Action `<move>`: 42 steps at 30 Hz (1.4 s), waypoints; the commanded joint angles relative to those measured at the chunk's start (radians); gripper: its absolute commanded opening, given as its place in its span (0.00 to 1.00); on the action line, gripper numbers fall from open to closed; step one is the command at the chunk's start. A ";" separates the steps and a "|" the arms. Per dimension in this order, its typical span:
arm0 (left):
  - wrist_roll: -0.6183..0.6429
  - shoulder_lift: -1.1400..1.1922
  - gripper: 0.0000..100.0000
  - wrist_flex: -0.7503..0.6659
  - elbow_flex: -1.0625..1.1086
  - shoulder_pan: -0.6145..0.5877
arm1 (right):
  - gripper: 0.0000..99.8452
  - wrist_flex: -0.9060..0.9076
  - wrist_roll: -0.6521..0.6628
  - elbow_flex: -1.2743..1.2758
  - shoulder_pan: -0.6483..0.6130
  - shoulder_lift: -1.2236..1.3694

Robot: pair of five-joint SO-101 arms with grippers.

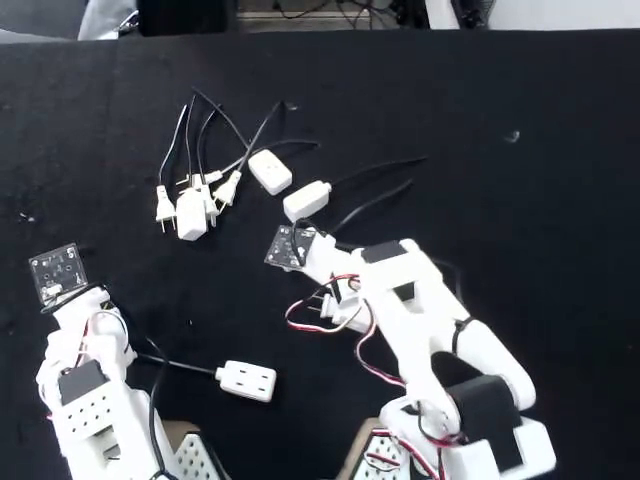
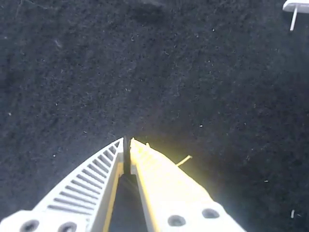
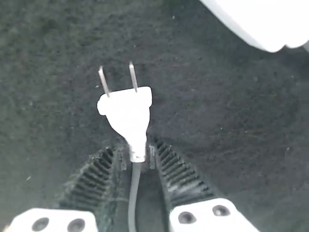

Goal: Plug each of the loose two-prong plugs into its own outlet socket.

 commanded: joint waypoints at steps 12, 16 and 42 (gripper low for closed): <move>-0.021 -0.005 0.03 -0.005 -0.397 0.067 | 0.01 0.040 -0.443 -0.237 -0.184 -0.341; 0.158 0.003 0.03 0.078 -0.555 0.202 | 0.01 -0.135 -0.603 -0.179 -0.187 -0.349; 0.377 0.003 0.03 -0.226 -0.372 0.822 | 0.01 -0.433 -0.669 0.045 -0.344 -0.349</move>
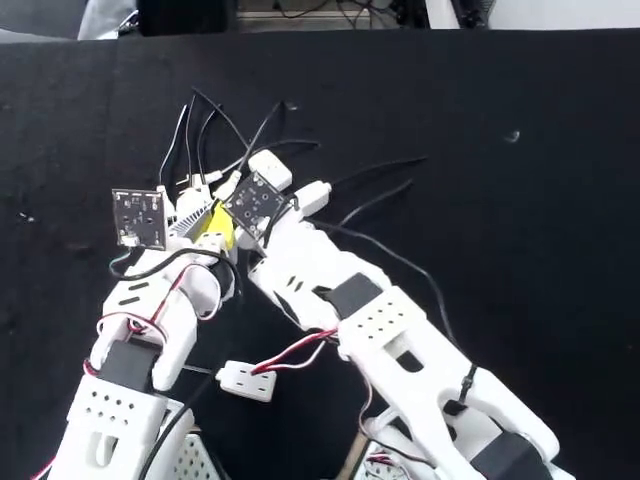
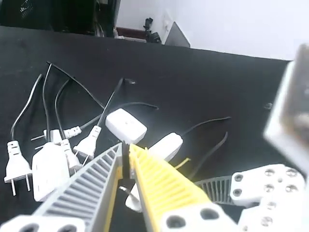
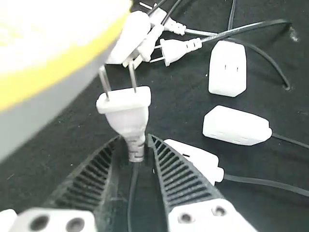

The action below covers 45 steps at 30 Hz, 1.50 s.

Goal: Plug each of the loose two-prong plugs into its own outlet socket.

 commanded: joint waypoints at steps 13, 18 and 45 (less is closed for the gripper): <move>-0.176 0.000 0.03 0.083 0.051 0.012 | 0.01 0.025 0.003 -0.007 -0.072 -0.041; -0.180 0.000 0.03 0.023 0.099 -0.007 | 0.01 0.043 0.003 -0.008 -0.089 -0.041; -0.173 0.000 0.03 0.029 0.108 -0.012 | 0.01 0.138 -0.006 0.099 -0.086 -0.398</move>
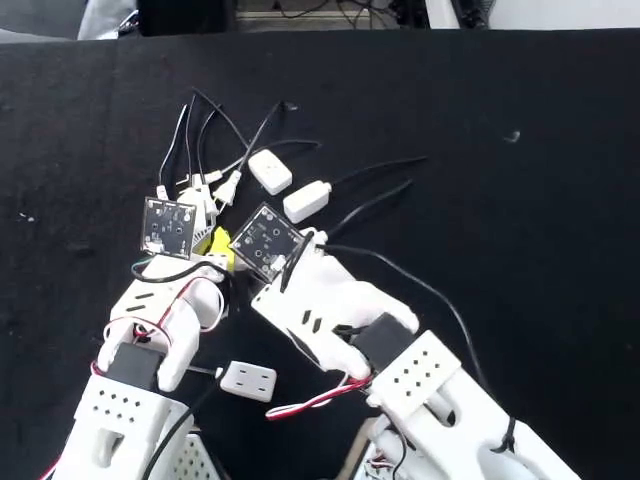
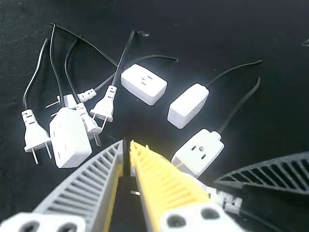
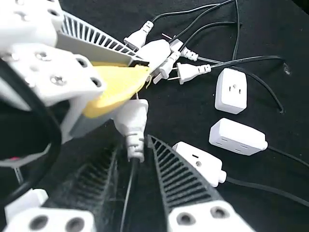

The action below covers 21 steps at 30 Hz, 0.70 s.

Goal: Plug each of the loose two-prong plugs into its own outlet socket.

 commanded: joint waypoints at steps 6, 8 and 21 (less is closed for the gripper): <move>-0.006 0.002 0.03 -0.006 -0.007 -0.004 | 0.01 -0.002 -0.009 -0.028 -0.006 -0.025; -0.006 0.002 0.03 -0.012 0.005 -0.004 | 0.01 -0.002 -0.009 -0.028 -0.006 -0.025; -0.006 0.002 0.03 -0.012 0.012 -0.002 | 0.01 0.000 -0.041 -0.050 -0.009 -0.021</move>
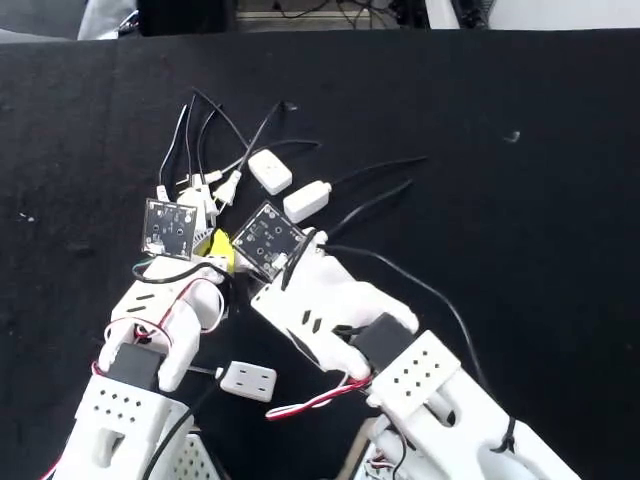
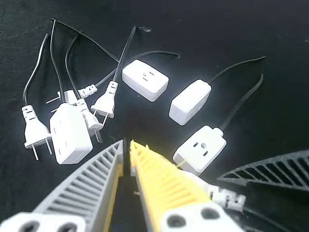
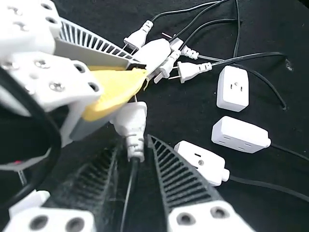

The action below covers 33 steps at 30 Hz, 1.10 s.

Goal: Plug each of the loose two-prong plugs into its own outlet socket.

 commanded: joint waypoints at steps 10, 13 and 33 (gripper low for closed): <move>-0.008 0.002 0.03 -0.006 0.001 0.039 | 0.01 0.000 -0.017 -0.053 -0.006 -0.027; -0.009 0.002 0.03 -0.014 0.015 0.044 | 0.01 0.000 -0.017 -0.053 -0.006 -0.027; -0.006 -0.009 0.03 0.031 -0.099 -0.074 | 0.01 0.003 -0.008 -0.050 0.023 -0.025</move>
